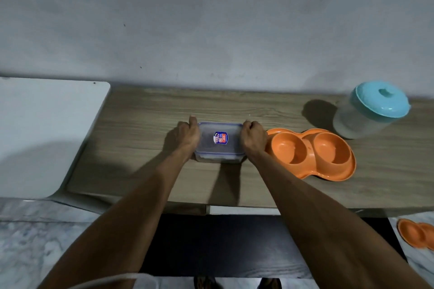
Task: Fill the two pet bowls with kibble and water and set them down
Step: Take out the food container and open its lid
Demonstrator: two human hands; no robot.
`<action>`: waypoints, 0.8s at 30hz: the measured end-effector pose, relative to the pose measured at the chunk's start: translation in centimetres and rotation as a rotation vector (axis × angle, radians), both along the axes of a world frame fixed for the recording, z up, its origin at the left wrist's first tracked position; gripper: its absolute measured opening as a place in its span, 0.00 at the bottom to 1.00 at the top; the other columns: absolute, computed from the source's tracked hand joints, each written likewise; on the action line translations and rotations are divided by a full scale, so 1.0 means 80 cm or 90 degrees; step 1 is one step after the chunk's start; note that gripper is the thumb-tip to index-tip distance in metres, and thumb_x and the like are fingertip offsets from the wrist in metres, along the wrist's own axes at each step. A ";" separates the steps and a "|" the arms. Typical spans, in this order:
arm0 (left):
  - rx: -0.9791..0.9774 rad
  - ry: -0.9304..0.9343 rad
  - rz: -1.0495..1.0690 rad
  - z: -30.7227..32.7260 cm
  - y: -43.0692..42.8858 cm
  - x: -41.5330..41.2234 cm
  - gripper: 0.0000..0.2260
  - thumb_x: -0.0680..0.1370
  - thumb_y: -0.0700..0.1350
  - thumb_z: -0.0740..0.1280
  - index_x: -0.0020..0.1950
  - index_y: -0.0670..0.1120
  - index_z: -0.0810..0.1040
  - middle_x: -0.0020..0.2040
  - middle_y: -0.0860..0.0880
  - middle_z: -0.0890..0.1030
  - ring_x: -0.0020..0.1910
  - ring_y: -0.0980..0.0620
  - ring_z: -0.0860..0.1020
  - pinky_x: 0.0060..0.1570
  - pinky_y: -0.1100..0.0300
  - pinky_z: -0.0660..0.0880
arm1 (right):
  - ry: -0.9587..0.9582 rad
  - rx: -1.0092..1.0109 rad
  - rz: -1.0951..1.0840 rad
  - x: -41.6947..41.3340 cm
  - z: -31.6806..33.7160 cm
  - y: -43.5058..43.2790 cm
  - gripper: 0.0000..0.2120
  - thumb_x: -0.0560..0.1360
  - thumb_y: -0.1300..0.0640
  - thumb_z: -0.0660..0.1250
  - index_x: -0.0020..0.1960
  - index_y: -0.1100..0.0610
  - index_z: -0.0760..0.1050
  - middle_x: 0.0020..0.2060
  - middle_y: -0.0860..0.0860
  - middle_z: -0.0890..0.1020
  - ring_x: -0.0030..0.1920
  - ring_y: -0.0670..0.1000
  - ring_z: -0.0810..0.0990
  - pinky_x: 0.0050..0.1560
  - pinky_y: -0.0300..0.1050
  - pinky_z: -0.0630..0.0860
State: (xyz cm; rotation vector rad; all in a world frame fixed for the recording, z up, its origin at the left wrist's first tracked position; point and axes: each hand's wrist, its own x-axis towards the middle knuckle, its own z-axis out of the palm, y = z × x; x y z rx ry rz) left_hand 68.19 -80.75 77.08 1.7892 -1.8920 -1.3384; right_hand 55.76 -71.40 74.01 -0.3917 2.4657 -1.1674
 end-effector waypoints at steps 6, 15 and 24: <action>-0.081 -0.051 0.024 -0.027 -0.002 -0.006 0.28 0.82 0.60 0.49 0.64 0.41 0.76 0.64 0.37 0.77 0.63 0.36 0.74 0.60 0.50 0.68 | -0.004 -0.011 0.017 -0.003 -0.016 -0.005 0.21 0.84 0.52 0.50 0.58 0.66 0.75 0.56 0.63 0.80 0.51 0.58 0.76 0.47 0.44 0.63; -0.040 0.028 0.070 -0.025 0.000 -0.009 0.25 0.83 0.57 0.52 0.64 0.40 0.77 0.64 0.37 0.76 0.63 0.39 0.74 0.51 0.55 0.66 | 0.079 0.031 0.037 -0.001 -0.018 -0.002 0.20 0.84 0.51 0.50 0.56 0.63 0.75 0.52 0.62 0.81 0.45 0.58 0.74 0.45 0.46 0.63; -0.025 0.102 0.196 -0.017 0.007 0.003 0.22 0.80 0.55 0.61 0.61 0.37 0.76 0.60 0.40 0.79 0.58 0.40 0.76 0.42 0.60 0.61 | 0.242 0.174 0.097 -0.001 -0.009 -0.005 0.16 0.82 0.52 0.53 0.60 0.61 0.73 0.59 0.61 0.77 0.59 0.65 0.76 0.55 0.55 0.70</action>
